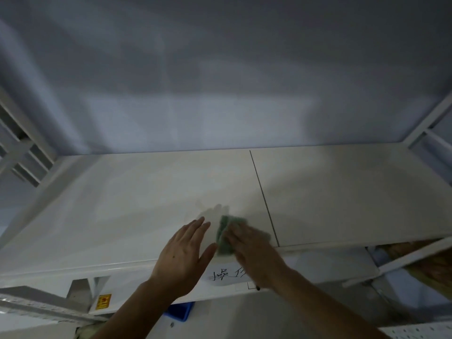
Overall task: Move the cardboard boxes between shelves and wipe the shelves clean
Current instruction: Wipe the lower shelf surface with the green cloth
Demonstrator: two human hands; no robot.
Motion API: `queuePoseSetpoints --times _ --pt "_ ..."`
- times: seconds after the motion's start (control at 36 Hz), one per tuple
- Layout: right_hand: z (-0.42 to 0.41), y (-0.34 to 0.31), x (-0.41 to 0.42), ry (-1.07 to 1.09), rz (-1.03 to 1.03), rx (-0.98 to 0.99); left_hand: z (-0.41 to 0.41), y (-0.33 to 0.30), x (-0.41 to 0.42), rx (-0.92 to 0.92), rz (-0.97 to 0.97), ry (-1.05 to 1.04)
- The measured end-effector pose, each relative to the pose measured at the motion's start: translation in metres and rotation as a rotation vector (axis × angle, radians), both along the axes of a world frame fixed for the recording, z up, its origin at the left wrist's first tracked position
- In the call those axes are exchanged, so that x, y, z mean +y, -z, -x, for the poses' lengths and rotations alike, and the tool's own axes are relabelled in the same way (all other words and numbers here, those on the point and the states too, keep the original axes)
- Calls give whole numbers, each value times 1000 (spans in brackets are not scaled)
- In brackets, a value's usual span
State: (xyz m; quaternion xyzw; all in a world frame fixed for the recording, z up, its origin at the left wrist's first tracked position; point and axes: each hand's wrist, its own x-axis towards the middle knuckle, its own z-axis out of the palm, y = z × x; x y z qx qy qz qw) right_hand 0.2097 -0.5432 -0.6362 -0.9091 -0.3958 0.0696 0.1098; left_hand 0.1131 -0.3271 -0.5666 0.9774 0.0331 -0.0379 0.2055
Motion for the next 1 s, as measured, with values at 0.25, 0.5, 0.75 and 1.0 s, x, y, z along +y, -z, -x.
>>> queuePoseSetpoints --times 0.25,0.5,0.75,1.0 --pt "-138 -38 -29 516 183 52 -1 0 9 12 -15 -8" --pt "-8 -12 95 -445 66 -273 -23 1 15 -107 16 -2" --pt "-267 -8 -45 547 122 78 -45 13 0 -63 -26 -32" --pt "-139 -25 42 -79 -202 -183 -85 23 -24 -66 18 -47"
